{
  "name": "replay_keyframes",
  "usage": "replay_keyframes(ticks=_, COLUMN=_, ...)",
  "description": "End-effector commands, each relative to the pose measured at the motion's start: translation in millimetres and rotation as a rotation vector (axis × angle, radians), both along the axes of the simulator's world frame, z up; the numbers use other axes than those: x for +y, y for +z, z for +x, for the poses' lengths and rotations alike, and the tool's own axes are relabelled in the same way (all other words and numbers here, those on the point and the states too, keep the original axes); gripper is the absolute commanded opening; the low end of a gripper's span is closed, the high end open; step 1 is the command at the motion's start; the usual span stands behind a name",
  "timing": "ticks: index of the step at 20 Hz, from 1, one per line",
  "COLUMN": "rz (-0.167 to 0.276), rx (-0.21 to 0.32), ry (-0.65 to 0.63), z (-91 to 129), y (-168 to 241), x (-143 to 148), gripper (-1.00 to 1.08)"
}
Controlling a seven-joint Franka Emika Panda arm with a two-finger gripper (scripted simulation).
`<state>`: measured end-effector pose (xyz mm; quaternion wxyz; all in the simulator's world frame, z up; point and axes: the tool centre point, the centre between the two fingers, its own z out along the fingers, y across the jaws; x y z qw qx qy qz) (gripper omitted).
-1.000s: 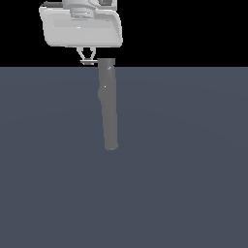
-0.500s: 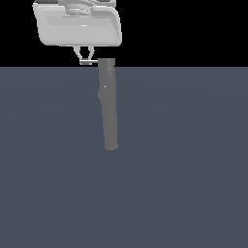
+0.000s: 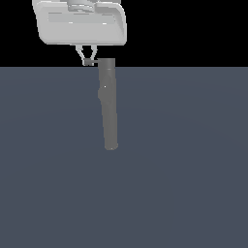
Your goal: Turn on the faucet by rotating a designated handle.
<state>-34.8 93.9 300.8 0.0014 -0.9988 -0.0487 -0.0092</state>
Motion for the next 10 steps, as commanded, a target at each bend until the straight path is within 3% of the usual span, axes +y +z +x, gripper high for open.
replay_keyframes(ticks=1, rz=-0.003, rx=0.016, ry=-0.001, z=-15.8, y=-0.1, x=-5.0, gripper=-1.00)
replay_keyframes(ticks=5, rz=-0.004, rx=0.018, ry=0.000, z=-28.5, y=0.0, x=-11.3, gripper=-1.00)
replay_keyframes(ticks=7, rz=-0.001, rx=0.008, ry=0.003, z=-19.4, y=-1.0, x=-8.3, gripper=-1.00)
replay_keyframes(ticks=10, rz=-0.002, rx=0.011, ry=0.002, z=-24.6, y=-0.7, x=-23.2, gripper=-1.00)
